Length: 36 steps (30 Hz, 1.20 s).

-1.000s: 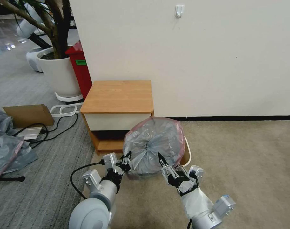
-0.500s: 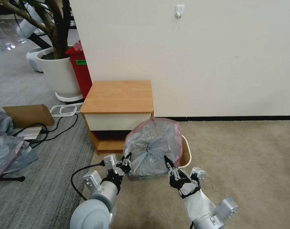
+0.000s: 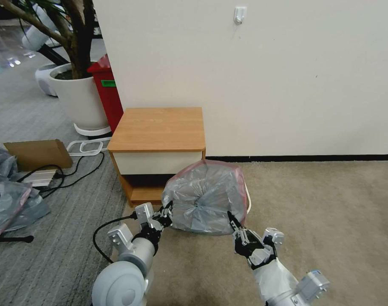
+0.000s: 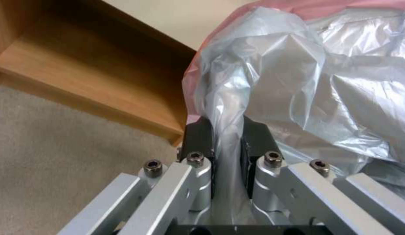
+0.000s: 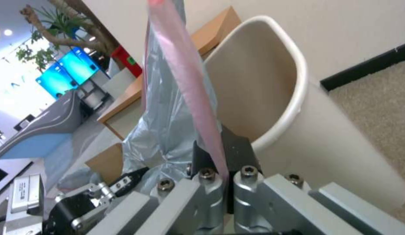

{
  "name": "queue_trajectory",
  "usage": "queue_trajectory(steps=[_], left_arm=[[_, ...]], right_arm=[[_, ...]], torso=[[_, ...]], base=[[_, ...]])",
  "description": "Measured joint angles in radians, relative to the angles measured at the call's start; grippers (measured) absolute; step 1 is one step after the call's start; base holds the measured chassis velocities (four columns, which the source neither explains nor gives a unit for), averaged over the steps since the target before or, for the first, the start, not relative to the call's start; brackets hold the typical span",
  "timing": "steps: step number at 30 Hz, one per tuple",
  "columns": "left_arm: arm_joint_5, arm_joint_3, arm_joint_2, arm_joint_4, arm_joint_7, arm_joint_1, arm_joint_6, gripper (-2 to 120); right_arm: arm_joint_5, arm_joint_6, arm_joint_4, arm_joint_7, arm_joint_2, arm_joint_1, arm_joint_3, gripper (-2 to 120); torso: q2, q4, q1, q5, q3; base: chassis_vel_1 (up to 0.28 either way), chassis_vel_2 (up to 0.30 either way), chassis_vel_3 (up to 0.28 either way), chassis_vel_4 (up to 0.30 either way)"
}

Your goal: Pick up the garbage bag from the table and place it over the trash can.

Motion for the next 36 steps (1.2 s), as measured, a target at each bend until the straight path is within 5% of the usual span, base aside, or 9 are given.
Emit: queue_trajectory(steps=[5,20,31,36], left_arm=[[0.0,0.007,-0.002,0.004,0.0,-0.002,0.001,9],[0.008,0.009,-0.009,0.027,-0.001,-0.018,0.002,9],[0.009,0.014,-0.005,0.019,0.0,-0.017,0.002,9],[0.011,0.016,-0.006,0.014,0.003,-0.014,0.002,9]], right_arm=[[-0.016,0.002,0.014,0.0,0.002,0.001,-0.014,3],[-0.153,0.14,0.084,-0.001,-0.001,-0.066,-0.015,61],[-0.085,0.072,0.077,0.025,0.042,0.094,-0.018,97],[-0.055,0.041,0.059,0.065,0.061,0.145,-0.026,100]], torso=[[0.0,0.0,0.0,0.0,0.0],[0.0,0.0,0.0,-0.0001,0.0],[0.0,0.0,0.0,0.0,0.0],[0.0,0.0,0.0,-0.0001,0.0]], base=[[0.0,0.0,0.0,0.0],[0.0,0.0,0.0,0.0],[0.0,0.0,0.0,0.0],[0.0,0.0,0.0,0.0]])
